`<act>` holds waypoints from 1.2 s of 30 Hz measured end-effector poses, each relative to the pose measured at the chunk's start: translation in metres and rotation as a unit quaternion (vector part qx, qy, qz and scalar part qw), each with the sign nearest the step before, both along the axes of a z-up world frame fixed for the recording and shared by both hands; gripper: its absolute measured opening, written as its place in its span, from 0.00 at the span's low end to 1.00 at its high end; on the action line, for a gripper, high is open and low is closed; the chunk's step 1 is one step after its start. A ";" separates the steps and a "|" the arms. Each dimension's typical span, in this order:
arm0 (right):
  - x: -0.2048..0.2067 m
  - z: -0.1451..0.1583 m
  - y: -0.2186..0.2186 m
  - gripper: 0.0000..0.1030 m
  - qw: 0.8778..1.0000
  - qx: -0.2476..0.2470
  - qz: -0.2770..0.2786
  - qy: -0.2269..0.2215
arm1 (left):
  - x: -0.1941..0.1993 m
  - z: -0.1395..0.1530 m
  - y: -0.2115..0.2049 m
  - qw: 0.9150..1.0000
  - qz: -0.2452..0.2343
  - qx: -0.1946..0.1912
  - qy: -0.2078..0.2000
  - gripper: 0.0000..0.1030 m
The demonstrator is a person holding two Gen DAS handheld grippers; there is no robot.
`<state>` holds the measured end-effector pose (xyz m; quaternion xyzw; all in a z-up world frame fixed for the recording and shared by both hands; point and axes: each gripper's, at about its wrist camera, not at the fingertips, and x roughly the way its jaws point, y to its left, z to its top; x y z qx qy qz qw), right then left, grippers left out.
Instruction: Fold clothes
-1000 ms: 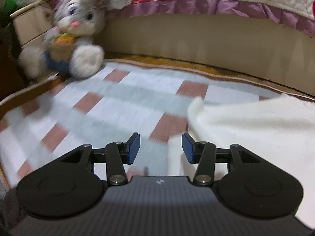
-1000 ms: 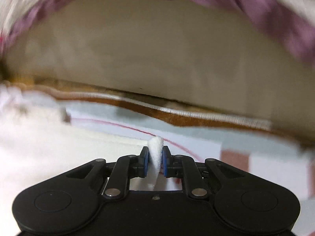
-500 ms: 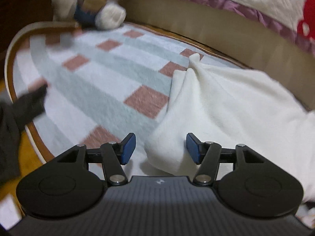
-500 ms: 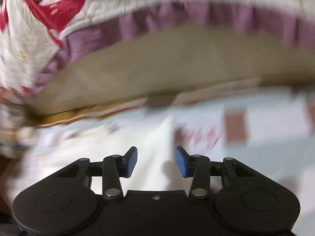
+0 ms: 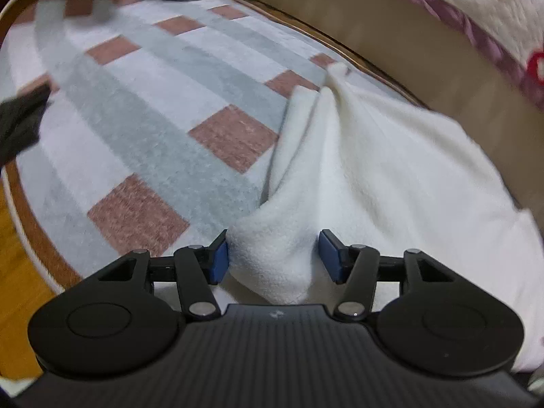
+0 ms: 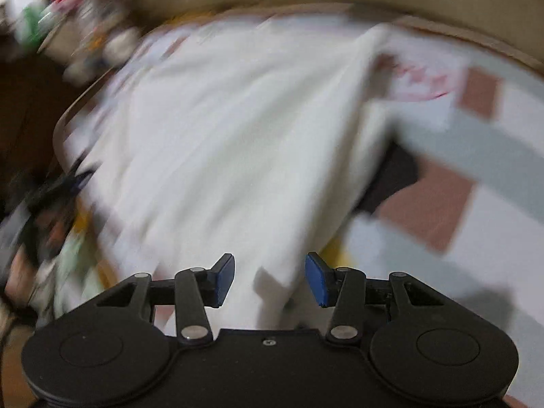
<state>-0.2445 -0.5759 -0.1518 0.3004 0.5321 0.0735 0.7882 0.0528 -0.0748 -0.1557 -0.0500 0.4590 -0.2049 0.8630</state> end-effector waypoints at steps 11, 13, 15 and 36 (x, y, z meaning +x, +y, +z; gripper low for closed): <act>-0.041 -0.037 0.010 0.10 0.985 0.090 -0.096 -0.107 | -0.004 0.014 0.007 0.999 0.012 -0.035 -0.028 0.13; -0.061 -0.022 -0.002 0.09 0.976 0.106 -0.124 -0.144 | -0.005 0.022 0.017 0.998 0.032 -0.051 -0.014 0.13; -0.077 -0.015 -0.007 0.08 0.980 0.075 -0.127 -0.135 | -0.006 0.021 0.021 0.998 0.039 -0.053 -0.007 0.13; -0.053 -0.014 0.000 0.39 0.949 -0.258 -0.099 0.149 | -0.018 0.003 0.030 0.997 0.053 -0.060 0.001 0.17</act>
